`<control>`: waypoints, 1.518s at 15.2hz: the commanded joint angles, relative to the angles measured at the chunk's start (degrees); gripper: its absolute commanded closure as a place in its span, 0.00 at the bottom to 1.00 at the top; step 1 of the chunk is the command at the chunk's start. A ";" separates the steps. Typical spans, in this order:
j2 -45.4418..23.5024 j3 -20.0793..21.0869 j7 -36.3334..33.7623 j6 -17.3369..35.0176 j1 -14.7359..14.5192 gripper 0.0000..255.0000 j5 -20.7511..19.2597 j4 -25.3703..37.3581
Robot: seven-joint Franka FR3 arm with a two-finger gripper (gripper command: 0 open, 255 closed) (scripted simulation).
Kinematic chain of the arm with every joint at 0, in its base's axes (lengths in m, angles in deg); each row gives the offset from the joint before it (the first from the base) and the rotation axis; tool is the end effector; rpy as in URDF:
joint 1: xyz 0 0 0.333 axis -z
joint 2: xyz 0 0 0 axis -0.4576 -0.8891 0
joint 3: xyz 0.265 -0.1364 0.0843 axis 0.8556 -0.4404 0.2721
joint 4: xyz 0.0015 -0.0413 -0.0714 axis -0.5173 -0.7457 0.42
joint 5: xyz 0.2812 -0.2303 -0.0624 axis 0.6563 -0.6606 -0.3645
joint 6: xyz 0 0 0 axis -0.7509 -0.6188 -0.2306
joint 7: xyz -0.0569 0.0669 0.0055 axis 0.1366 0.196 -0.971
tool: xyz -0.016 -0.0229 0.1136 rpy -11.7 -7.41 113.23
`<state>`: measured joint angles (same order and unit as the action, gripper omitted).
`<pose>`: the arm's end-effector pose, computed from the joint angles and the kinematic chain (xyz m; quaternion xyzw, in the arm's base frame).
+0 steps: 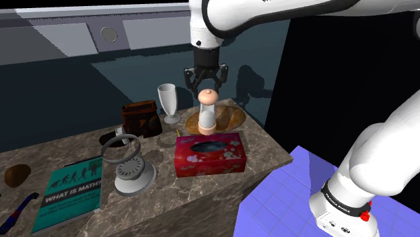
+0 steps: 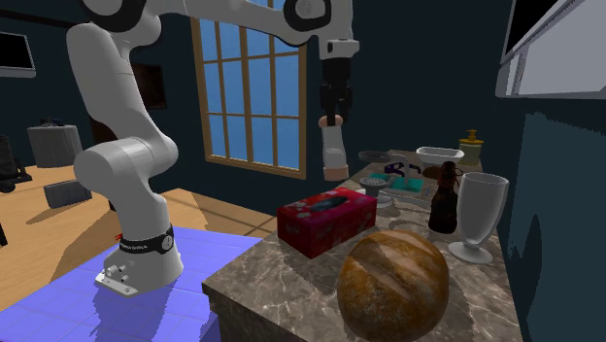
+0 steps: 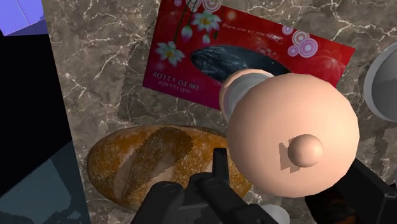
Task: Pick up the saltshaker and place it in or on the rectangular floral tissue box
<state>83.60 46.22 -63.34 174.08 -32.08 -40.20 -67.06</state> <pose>0.4438 0.2223 0.5620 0.9826 -0.1825 0.0332 0.0012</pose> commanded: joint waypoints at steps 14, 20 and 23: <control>-0.55 0.37 -0.45 11.26 -0.18 1.00 -0.12 -10.71; -0.55 0.37 -0.45 11.26 -0.18 1.00 -0.12 -10.71; -0.55 0.37 -0.45 11.26 -0.18 0.00 -0.12 -10.71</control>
<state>83.05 46.59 -63.79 185.33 -32.26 -40.32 -77.77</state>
